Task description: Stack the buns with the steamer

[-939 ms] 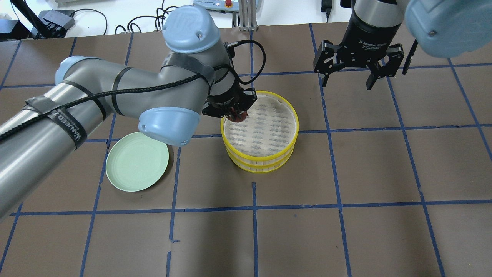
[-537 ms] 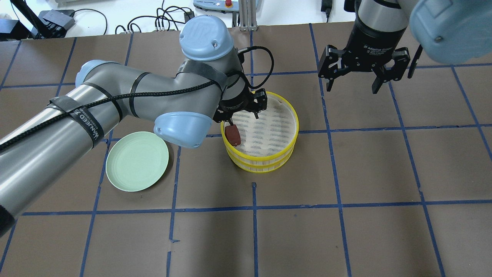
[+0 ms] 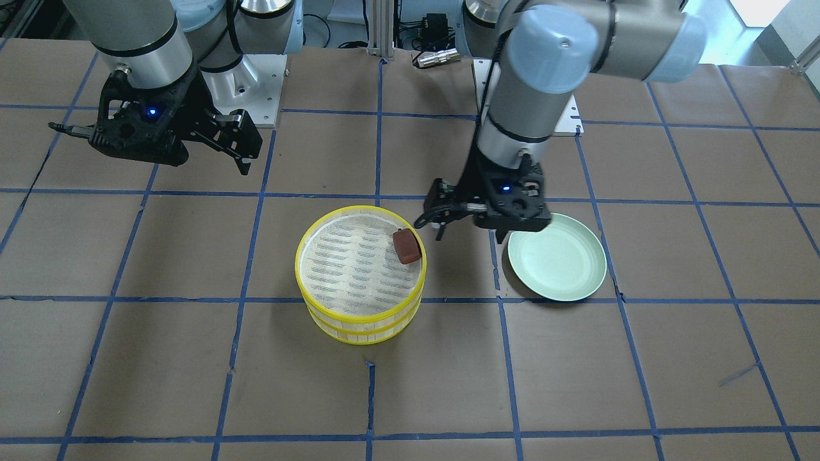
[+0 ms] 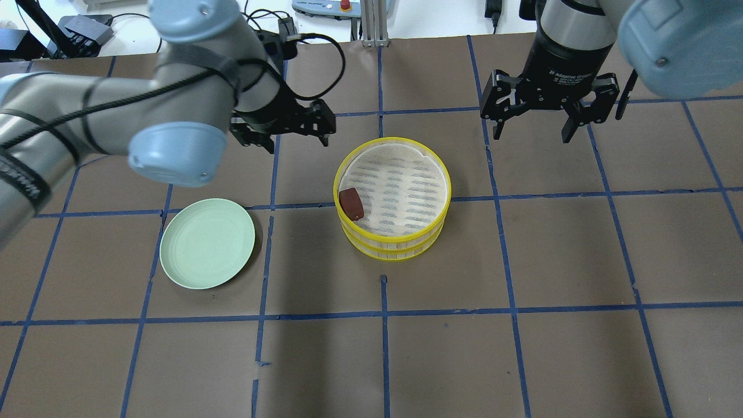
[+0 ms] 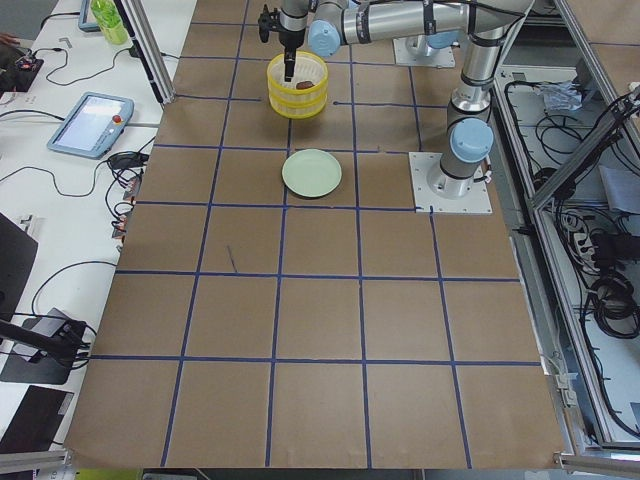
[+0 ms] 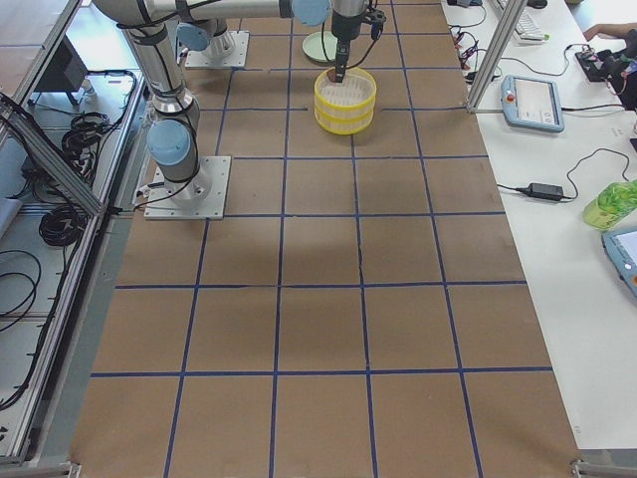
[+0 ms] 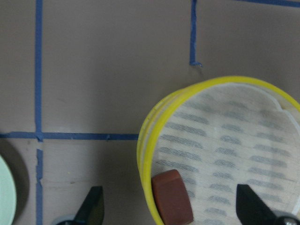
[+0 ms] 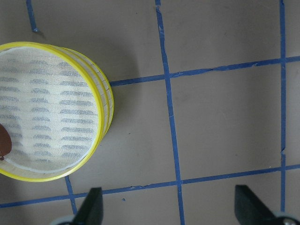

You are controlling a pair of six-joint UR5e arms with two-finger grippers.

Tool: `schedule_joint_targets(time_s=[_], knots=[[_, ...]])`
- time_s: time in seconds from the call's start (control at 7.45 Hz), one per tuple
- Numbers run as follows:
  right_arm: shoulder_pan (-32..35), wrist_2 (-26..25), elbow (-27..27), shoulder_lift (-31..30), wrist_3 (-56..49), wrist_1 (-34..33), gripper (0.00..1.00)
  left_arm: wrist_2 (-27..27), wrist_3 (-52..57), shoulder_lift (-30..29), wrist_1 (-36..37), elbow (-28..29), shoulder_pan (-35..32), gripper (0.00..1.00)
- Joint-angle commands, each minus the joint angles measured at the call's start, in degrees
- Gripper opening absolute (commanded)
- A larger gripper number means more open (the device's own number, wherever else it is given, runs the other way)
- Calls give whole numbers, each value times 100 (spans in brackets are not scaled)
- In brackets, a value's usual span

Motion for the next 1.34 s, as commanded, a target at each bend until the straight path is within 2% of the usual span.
schedule_joint_targets(time_s=[0.0,0.13,0.27,1.07,1.21], knots=[[5,17,-5,0,-1,-22,100,-115,796,831,-1697,447,836,100],[5,18,-5,0,-1,-22,100,33,796,1000,-2218,746,881,100],[5,35,-5,0,-9,-22,100,200,796,1028,-2371,853,855,100],[5,9,4,0,-97,-22,100,210,805,1055,-2399,749,838,100],[5,9,4,0,-97,-22,100,471,805,1072,-2399,749,837,100]])
